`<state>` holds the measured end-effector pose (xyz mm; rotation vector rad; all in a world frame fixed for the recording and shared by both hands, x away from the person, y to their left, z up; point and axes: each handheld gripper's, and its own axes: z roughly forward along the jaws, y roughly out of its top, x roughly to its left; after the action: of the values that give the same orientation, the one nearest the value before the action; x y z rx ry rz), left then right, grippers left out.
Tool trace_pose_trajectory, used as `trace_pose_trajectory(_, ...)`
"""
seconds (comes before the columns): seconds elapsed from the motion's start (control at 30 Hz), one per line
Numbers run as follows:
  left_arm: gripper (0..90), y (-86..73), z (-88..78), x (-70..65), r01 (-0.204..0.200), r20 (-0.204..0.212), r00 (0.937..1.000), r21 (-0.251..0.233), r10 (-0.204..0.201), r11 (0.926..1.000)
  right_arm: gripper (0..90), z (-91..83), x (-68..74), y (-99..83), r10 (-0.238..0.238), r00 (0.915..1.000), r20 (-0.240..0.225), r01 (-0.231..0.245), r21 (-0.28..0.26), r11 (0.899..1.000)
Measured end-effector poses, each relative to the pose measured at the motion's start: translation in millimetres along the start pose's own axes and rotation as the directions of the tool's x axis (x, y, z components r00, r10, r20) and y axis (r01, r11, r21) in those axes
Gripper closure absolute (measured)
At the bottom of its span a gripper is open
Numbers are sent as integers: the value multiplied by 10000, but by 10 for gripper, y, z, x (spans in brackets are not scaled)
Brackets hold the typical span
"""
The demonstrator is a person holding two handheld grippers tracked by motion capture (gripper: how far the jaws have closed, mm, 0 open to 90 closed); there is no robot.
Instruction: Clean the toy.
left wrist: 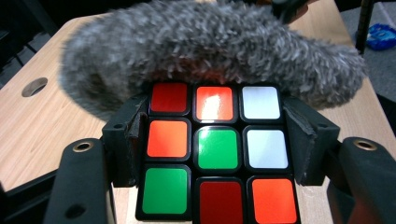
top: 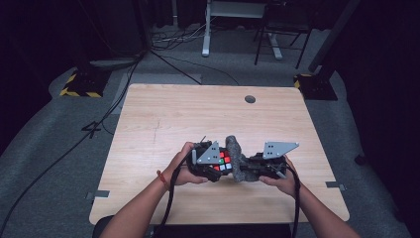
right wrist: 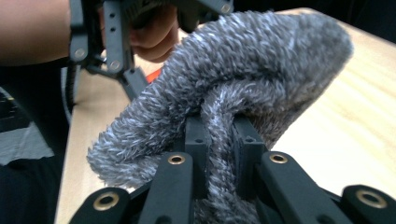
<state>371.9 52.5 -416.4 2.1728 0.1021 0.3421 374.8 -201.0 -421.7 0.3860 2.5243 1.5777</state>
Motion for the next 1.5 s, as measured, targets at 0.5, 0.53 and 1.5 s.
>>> trace_pose_trajectory(0.5,339,23,-113,31,173,8,9998,-469,-173,9987,801,160,-110,-146,475,9989,-2,-466,1933,9800)
trace_pose_trajectory(0.53,339,21,-112,34,125,-28,9999,-400,-127,9991,801,141,-97,-126,366,9993,53,-369,1913,9808)
trace_pose_trajectory(1.5,339,-15,-257,116,376,-395,9984,-530,-397,9979,803,38,82,35,-154,9984,537,102,957,9954)
